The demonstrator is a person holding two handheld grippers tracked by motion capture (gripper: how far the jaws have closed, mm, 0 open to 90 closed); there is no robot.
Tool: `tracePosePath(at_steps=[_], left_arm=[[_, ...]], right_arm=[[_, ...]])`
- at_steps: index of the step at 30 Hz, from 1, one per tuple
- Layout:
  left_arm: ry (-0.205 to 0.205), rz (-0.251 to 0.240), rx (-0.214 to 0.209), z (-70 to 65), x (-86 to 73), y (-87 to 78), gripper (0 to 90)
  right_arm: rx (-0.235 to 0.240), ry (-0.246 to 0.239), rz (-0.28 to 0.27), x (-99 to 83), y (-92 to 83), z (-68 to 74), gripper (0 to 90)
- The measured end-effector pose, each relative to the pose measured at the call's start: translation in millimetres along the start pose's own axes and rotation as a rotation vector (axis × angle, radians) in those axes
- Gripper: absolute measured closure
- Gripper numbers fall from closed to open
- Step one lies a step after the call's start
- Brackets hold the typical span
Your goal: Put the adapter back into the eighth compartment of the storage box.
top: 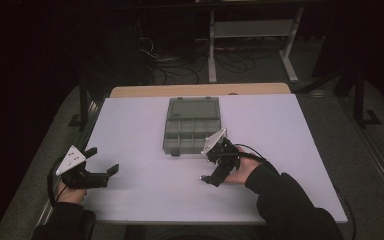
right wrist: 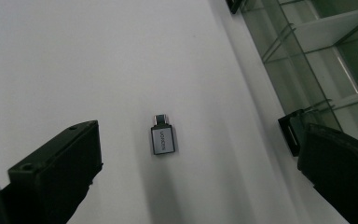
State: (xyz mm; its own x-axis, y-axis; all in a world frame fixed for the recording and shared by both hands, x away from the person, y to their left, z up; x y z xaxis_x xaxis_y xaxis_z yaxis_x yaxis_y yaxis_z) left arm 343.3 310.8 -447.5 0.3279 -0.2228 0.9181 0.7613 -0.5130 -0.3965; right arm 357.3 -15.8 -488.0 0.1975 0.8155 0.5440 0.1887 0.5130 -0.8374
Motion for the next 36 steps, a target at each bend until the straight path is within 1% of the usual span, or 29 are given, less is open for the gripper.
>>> tracePosePath(at_steps=[7, 10, 15, 19, 21, 22, 24, 26, 28, 29, 30, 35, 36], left_arm=[[0.005, 0.001, -0.002, -0.4, 0.0, 0.2, 0.0], [0.005, 0.001, -0.003, -0.6, 0.0, 0.1, 0.0], [0.005, 0.001, -0.003, -0.7, 0.0, 0.2, 0.0], [0.01, 0.003, -0.004, -1.5, 0.0, 0.6, 0.0], [0.013, 0.004, -0.006, -1.7, 0.0, 0.6, 0.0], [0.013, 0.004, -0.006, -1.7, -0.1, 0.6, 0.0], [0.013, 0.004, -0.006, -1.7, -0.1, 0.6, 0.0], [0.014, 0.004, -0.007, -1.9, -0.1, 0.7, 0.0], [0.014, 0.004, -0.007, -1.9, -0.1, 0.7, 0.0], [0.014, 0.005, -0.008, -2.1, -0.1, 0.6, 0.0], [0.014, 0.005, -0.007, -2.0, -0.1, 0.6, 0.0], [0.015, 0.007, -0.007, -2.1, -0.3, 0.7, 0.0], [0.014, 0.007, -0.008, -2.3, -0.4, 0.9, 0.0]], right_arm=[[0.016, -0.019, 0.026, -1.3, 10.3, 3.7, 0.0], [0.026, -0.023, 0.033, -2.9, 13.4, 5.4, 2.2], [0.026, -0.032, 0.039, -4.0, 15.5, 6.3, 3.5], [0.036, -0.04, 0.039, -3.9, 16.4, 7.4, 7.5], [0.051, -0.04, 0.041, -4.7, 16.6, 8.3, 11.8], [0.057, -0.041, 0.042, -5.1, 16.6, 8.5, 12.5], [0.053, -0.043, 0.042, -5.4, 16.7, 8.0, 13.1], [0.052, -0.046, 0.04, -5.6, 16.3, 7.0, 16.2], [0.055, -0.048, 0.041, -5.7, 16.2, 7.3, 16.2], [0.056, -0.058, 0.043, -5.9, 16.5, 8.5, 21.4], [0.059, -0.063, 0.046, -6.1, 16.7, 8.9, 23.6], [0.06, -0.076, 0.045, -5.5, 17.6, 10.4, 30.9], [0.06, -0.076, 0.045, -5.5, 17.6, 10.4, 30.9]])
Point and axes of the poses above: each handheld gripper's, and its own axes: y roughly forward along the jaws, x roughly out of its top, z roughly to its left, the point moved 9 cm from there along y, roughly forward along the jaws, and after that the axes turned 3 degrees about -y, right-handed, at the moved point
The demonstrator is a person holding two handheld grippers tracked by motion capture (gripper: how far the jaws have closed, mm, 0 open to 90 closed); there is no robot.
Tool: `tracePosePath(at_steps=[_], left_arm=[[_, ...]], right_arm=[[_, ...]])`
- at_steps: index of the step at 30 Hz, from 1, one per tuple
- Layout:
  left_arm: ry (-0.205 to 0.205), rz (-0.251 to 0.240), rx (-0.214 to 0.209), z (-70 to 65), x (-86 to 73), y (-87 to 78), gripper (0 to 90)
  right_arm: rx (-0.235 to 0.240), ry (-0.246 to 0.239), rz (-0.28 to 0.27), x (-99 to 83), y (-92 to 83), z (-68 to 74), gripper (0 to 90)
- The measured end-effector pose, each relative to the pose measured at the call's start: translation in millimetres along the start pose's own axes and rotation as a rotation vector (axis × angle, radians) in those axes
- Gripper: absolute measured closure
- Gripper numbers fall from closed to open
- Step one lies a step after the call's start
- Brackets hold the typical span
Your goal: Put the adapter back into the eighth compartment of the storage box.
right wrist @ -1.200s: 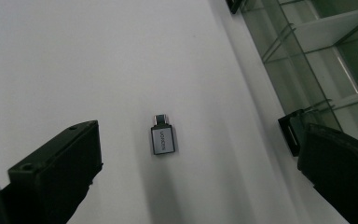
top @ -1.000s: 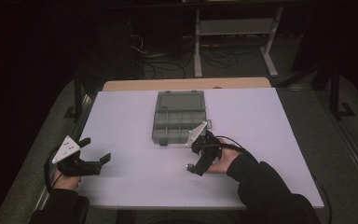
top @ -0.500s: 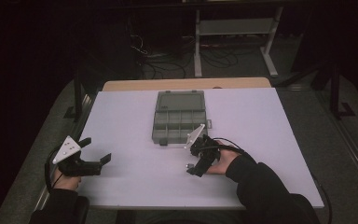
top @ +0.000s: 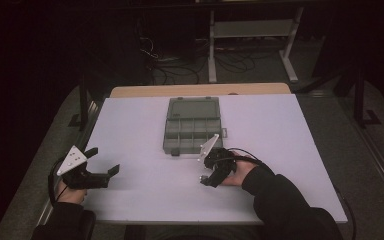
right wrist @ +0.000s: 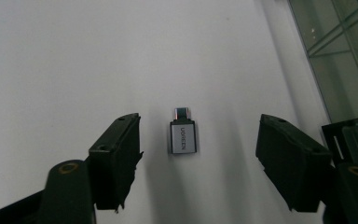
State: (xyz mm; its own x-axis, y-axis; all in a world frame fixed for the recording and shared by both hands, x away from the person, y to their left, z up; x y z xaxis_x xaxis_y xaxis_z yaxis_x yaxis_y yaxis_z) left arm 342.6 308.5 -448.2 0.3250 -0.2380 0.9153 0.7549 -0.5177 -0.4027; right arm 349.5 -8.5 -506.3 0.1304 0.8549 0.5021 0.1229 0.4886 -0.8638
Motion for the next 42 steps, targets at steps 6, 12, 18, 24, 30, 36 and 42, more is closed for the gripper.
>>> tracePosePath(at_steps=[6, 12, 18, 24, 30, 36, 42], left_arm=[[0.0, 0.0, -0.001, -0.2, 0.0, 0.1, 0.0], [0.0, 0.001, -0.001, -0.4, -0.1, 0.2, 0.0], [0.003, 0.003, 0.0, -0.6, -0.3, 0.2, 0.0], [0.002, 0.003, -0.002, -1.1, -0.3, 0.4, 0.0], [0.004, 0.004, -0.004, -1.3, -0.2, 0.5, 0.0], [0.004, 0.005, -0.007, -1.4, -0.4, 0.7, 0.0], [0.005, 0.006, -0.007, -1.6, -0.5, 0.7, 0.0]], right_arm=[[0.009, -0.004, 0.007, -0.9, 1.2, 1.0, 39.7], [0.026, -0.011, 0.015, -1.5, 3.2, 2.8, 47.7], [0.033, -0.016, 0.02, -0.8, 5.2, 4.7, 52.5], [0.04, -0.022, 0.026, -1.0, 6.6, 5.9, 60.6], [0.036, -0.024, 0.033, -1.6, 7.4, 5.6, 64.2], [0.04, -0.027, 0.034, -1.5, 7.6, 6.1, 67.6], [0.044, -0.032, 0.037, -1.6, 7.3, 6.7, 74.4]])
Point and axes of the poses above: each handheld gripper's, and its own axes: y roughly forward along the jaws, x roughly out of its top, z roughly to its left, the point moved 9 cm from there along y, roughly forward along the jaws, and after that the axes turned 3 degrees about -y, right-handed, at the moved point
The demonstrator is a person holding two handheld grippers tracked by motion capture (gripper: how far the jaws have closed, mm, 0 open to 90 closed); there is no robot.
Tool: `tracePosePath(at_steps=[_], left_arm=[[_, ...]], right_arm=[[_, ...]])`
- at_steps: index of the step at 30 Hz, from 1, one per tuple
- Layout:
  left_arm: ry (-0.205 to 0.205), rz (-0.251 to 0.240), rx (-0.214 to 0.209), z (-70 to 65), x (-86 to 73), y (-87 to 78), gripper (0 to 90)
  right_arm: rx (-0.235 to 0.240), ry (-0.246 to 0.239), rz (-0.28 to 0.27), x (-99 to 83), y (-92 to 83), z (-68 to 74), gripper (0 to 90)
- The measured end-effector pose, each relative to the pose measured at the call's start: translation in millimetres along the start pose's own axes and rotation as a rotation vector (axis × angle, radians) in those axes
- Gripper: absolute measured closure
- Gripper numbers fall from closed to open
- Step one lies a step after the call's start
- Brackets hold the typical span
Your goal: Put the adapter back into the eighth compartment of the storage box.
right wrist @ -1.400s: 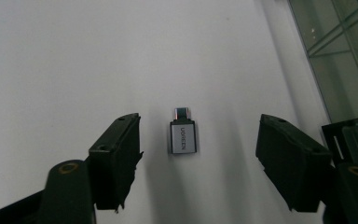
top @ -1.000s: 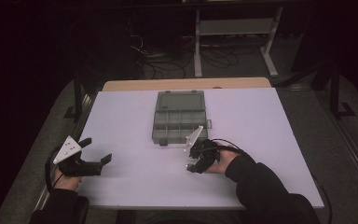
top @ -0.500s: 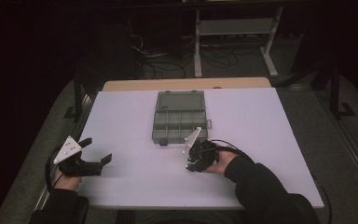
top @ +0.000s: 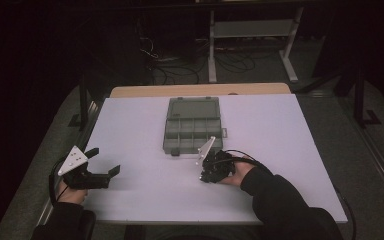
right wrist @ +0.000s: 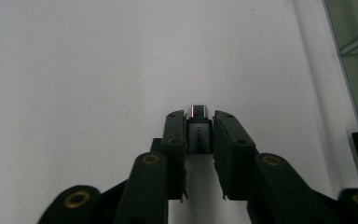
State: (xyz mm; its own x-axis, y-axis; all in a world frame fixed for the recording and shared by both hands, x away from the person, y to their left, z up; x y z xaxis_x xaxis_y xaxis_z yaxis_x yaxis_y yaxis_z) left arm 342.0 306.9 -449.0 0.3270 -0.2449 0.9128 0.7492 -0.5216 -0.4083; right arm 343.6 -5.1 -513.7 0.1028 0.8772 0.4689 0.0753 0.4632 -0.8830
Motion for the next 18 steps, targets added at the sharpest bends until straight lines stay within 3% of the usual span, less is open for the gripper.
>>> tracePosePath(at_steps=[11, 18], left_arm=[[0.0, -0.003, -0.004, -0.5, 0.3, -0.3, 0.0], [-0.002, -0.003, -0.005, -0.5, 0.2, -0.4, 0.0]], right_arm=[[0.006, 0.008, 0.006, 0.3, -0.5, -1.1, 74.8], [-0.002, 0.013, -0.025, 3.4, -8.9, -3.7, 74.8]])
Point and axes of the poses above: each handheld gripper's, and its own axes: y roughly forward along the jaws, x roughly out of its top, z roughly to its left, the point moved 9 cm from there along y, roughly forward along the jaws, and after that the axes turned 3 degrees about -y, right-handed, at the moved point
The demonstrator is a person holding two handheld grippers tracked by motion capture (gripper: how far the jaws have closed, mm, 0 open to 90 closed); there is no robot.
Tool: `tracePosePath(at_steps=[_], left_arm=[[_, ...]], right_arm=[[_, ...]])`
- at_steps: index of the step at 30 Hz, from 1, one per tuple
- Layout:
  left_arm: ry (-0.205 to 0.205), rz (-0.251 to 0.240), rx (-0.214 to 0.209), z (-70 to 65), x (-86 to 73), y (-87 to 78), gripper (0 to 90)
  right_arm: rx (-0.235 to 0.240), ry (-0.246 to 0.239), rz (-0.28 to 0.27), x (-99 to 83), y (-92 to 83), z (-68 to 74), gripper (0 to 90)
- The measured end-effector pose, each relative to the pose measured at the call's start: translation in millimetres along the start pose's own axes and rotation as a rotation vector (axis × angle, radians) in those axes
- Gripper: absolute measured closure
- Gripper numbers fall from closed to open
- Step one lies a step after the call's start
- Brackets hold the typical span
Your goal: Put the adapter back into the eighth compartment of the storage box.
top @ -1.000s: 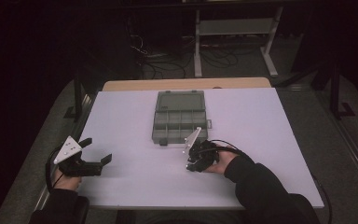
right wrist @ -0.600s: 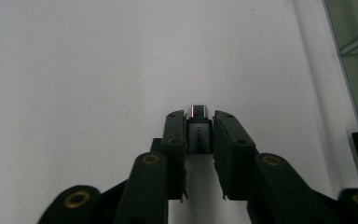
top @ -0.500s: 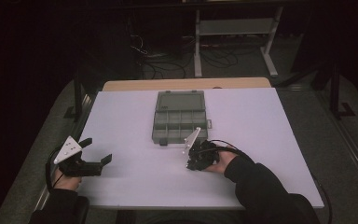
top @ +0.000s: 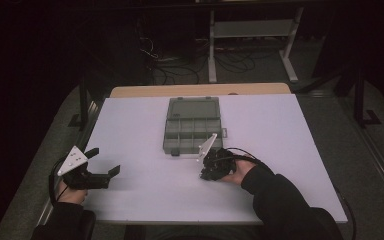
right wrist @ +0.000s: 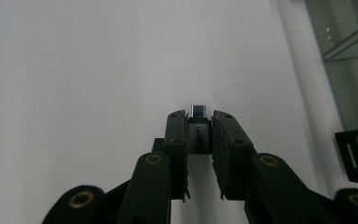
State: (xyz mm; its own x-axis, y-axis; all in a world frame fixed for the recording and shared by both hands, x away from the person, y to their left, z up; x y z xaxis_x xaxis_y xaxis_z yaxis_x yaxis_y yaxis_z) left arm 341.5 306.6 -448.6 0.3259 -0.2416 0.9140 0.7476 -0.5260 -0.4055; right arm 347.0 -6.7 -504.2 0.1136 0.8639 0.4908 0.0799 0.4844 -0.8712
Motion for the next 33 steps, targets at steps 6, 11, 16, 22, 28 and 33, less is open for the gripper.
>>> tracePosePath(at_steps=[6, 11, 16, 22, 28, 33], left_arm=[[-0.003, 0.001, 0.004, 0.7, -0.2, 0.1, 0.0], [-0.003, 0.002, 0.006, 1.3, -0.5, 0.1, 0.0], [-0.004, 0.002, 0.009, 1.6, -0.5, 0.1, 0.0], [0.0, 0.004, 0.009, 1.6, -0.7, 0.1, 0.0], [0.0, 0.005, 0.012, 1.9, -0.9, 0.4, 0.0], [0.0, 0.006, 0.012, 1.8, -0.9, 0.3, 0.0]], right_arm=[[-0.007, 0.008, -0.031, 2.0, -10.6, -2.7, 74.8], [-0.016, 0.01, -0.049, 3.1, -17.4, -4.3, 74.8], [-0.024, 0.009, -0.066, 4.3, -22.4, -5.7, 74.8], [-0.029, 0.011, -0.077, 5.7, -27.6, -7.5, 74.7], [-0.029, 0.022, -0.09, 4.6, -35.3, -12.2, 74.7], [-0.036, 0.03, -0.1, 4.4, -41.3, -16.6, 74.7]])
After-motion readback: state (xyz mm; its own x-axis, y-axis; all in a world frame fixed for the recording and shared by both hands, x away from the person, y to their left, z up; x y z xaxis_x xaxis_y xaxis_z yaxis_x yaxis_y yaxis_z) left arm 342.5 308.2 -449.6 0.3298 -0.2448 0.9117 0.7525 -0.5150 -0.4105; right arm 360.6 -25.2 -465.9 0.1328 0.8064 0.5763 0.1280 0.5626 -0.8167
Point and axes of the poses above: each handheld gripper's, and its own axes: y roughly forward along the jaws, x roughly out of its top, z roughly to its left, the point moved 9 cm from there along y, roughly forward along the jaws, and after that the axes turned 3 degrees about -y, right-handed, at the moved point
